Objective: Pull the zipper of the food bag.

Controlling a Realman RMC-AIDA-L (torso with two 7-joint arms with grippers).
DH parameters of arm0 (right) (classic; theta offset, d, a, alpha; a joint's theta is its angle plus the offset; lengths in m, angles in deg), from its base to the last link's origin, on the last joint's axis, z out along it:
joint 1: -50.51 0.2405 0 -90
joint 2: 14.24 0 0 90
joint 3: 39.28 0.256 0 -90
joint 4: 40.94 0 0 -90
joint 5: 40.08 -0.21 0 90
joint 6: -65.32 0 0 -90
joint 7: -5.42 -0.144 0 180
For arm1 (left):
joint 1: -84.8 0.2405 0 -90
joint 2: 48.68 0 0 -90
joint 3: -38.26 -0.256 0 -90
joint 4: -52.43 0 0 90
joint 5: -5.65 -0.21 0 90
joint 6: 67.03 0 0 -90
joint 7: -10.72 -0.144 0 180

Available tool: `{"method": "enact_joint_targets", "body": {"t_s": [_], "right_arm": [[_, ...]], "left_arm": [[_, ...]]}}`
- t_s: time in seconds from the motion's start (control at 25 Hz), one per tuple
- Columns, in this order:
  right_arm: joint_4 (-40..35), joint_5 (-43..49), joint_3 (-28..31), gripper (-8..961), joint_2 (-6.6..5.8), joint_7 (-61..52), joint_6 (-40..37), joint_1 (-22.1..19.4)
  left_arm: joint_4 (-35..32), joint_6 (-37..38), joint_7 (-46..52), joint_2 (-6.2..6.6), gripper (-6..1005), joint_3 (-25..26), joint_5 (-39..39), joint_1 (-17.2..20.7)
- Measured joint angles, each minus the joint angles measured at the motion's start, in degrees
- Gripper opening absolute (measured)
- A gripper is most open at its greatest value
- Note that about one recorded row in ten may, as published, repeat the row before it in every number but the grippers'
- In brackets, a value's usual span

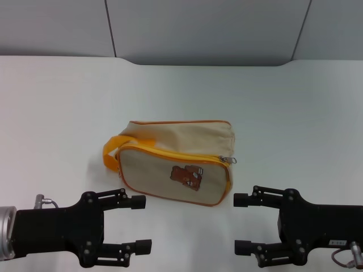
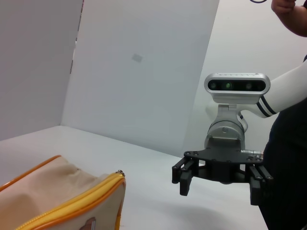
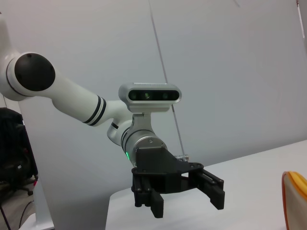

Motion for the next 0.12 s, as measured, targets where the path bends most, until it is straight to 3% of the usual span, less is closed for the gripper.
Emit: {"method": "enact_joint_targets", "body": {"t_s": [0.12], "right_arm": [[0.0, 0.0, 0.0, 830, 0.0, 0.0, 0.0, 0.0]], "left_arm": [[0.0, 0.0, 0.0, 0.0, 824, 0.0, 0.0, 0.0]]}}
